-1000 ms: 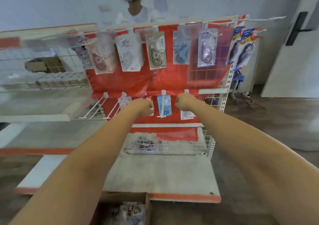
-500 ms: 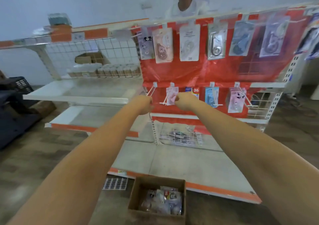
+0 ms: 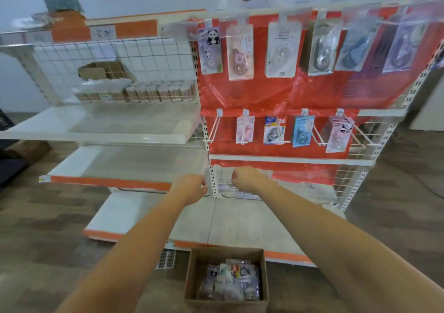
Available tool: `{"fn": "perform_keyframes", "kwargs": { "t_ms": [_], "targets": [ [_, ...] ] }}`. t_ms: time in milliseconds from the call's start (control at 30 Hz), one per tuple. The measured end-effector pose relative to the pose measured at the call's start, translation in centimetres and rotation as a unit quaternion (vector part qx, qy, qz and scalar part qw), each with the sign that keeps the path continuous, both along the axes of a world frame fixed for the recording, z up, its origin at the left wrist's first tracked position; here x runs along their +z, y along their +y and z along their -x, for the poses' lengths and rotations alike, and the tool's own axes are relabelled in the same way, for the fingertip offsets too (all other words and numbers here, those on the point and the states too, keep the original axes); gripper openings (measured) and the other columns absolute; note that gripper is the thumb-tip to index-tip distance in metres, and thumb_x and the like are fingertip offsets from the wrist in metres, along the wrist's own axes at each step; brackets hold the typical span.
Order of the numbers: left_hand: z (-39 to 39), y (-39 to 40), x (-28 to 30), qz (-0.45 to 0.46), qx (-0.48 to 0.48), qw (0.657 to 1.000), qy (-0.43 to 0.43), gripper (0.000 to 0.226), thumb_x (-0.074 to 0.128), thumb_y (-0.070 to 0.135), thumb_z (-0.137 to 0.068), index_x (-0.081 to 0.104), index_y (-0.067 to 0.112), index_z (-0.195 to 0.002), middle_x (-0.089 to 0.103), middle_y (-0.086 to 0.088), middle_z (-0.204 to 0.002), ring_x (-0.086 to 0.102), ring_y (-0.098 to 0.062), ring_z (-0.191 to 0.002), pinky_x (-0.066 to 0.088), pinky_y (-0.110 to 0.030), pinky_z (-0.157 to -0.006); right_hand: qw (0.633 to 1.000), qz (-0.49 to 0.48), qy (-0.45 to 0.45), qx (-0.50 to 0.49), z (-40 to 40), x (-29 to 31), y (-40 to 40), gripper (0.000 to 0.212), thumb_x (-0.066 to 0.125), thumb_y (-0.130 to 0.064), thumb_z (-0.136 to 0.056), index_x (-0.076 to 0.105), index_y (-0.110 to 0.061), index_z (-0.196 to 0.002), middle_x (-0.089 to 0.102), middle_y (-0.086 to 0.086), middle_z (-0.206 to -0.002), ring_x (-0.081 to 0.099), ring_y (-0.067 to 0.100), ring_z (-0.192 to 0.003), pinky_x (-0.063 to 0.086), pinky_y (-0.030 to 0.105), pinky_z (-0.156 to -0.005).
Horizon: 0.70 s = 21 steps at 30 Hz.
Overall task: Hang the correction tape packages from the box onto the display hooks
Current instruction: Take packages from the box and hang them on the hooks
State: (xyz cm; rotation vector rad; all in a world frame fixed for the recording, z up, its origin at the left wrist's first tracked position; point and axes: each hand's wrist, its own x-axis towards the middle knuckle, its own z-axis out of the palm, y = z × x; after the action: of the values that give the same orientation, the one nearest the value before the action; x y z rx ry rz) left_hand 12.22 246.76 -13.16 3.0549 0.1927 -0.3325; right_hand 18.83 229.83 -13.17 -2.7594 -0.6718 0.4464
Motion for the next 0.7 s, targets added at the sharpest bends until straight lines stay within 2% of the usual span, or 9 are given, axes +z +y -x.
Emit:
{"fn": "perform_keyframes", "kwargs": {
  "t_ms": [67,100,167,233,300,367,433,533,700],
  "targets": [
    [-0.8,0.5,-2.2,0.003,-0.004,1.000,0.008,0.034,0.043,0.037,-0.098,0.055,0.019,-0.125,0.058,-0.005,-0.129,0.053,-0.026,-0.119,0.042,-0.034,-0.096,1.000,0.003,0.022,-0.006,-0.9,-2.0,0.5,0.023,0.041,-0.011,-0.092,0.062,-0.001,-0.096,0.063,0.019,-0.113,0.059,0.033,-0.103,0.042,0.030,-0.077],
    [-1.2,0.6,-3.4,0.010,-0.005,1.000,0.014,0.034,0.043,0.037,-0.098,0.055,0.020,-0.125,0.059,-0.005,-0.129,0.054,-0.025,-0.118,0.043,-0.034,-0.096,0.999,0.010,0.039,-0.004,-1.3,-3.0,0.6,0.022,0.041,-0.011,-0.093,0.061,-0.002,-0.092,0.064,0.018,-0.104,0.059,0.032,-0.099,0.040,0.030,-0.073],
    [-2.2,0.8,-5.8,0.026,-0.009,0.999,0.029,0.033,0.042,0.036,-0.099,0.054,0.019,-0.125,0.059,-0.004,-0.127,0.055,-0.023,-0.117,0.043,-0.033,-0.097,0.998,0.027,0.058,-0.001,-2.0,-5.3,0.8,0.028,0.039,-0.011,-0.094,0.046,-0.008,-0.067,0.052,0.009,-0.073,0.051,0.029,-0.080,0.034,0.029,-0.058],
    [-3.0,0.8,-8.3,0.027,-0.019,0.998,0.045,0.034,0.040,0.037,-0.099,0.052,0.020,-0.127,0.059,-0.003,-0.127,0.055,-0.022,-0.116,0.043,-0.034,-0.099,0.996,0.037,0.079,-0.013,-2.7,-7.7,0.9,0.036,0.038,-0.012,-0.095,0.032,-0.014,-0.060,0.036,0.003,-0.063,0.040,0.023,-0.065,0.028,0.030,-0.051],
    [-3.5,1.0,-11.1,0.024,-0.031,0.997,0.062,0.035,0.039,0.037,-0.099,0.051,0.021,-0.128,0.058,-0.003,-0.129,0.052,-0.022,-0.118,0.042,-0.035,-0.099,0.993,0.034,0.105,-0.037,-3.1,-10.9,0.9,0.029,0.036,-0.012,-0.097,0.040,-0.011,-0.068,0.045,0.007,-0.071,0.040,0.023,-0.063,0.032,0.030,-0.054],
    [-4.0,1.7,-14.0,0.028,-0.045,0.996,0.069,0.035,0.040,0.036,-0.099,0.051,0.020,-0.128,0.057,-0.003,-0.129,0.051,-0.023,-0.120,0.041,-0.034,-0.098,0.989,0.036,0.132,-0.063,-3.3,-14.7,1.0,0.019,0.035,-0.013,-0.098,0.052,-0.007,-0.093,0.059,0.017,-0.101,0.052,0.028,-0.085,0.041,0.033,-0.071],
    [-4.4,2.4,-16.9,0.027,-0.062,0.994,0.084,0.034,0.040,0.035,-0.098,0.052,0.020,-0.126,0.058,-0.004,-0.129,0.051,-0.024,-0.119,0.041,-0.034,-0.097,0.983,0.050,0.153,-0.091,-3.1,-18.1,1.1,0.028,0.035,-0.013,-0.098,0.055,-0.004,-0.115,0.059,0.019,-0.122,0.056,0.031,-0.108,0.044,0.034,-0.086],
    [-5.3,3.6,-21.3,0.012,-0.093,0.991,0.100,0.032,0.039,0.033,-0.099,0.053,0.018,-0.123,0.059,-0.006,-0.123,0.054,-0.025,-0.115,0.043,-0.036,-0.094,0.974,0.060,0.177,-0.131,-2.8,-23.3,1.4,0.030,0.037,-0.011,-0.097,0.054,-0.003,-0.120,0.058,0.018,-0.125,0.056,0.030,-0.115,0.045,0.033,-0.091],
    [-6.0,5.1,-31.8,0.040,-0.107,0.985,0.129,0.028,0.038,0.032,-0.099,0.058,0.016,-0.111,0.065,-0.004,-0.108,0.061,-0.024,-0.099,0.050,-0.038,-0.088,0.967,0.074,0.192,-0.149,-2.5,-34.1,1.7,0.025,0.040,-0.012,-0.097,0.054,-0.007,-0.117,0.060,0.015,-0.121,0.058,0.030,-0.107,0.048,0.030,-0.085]
  ]
}}
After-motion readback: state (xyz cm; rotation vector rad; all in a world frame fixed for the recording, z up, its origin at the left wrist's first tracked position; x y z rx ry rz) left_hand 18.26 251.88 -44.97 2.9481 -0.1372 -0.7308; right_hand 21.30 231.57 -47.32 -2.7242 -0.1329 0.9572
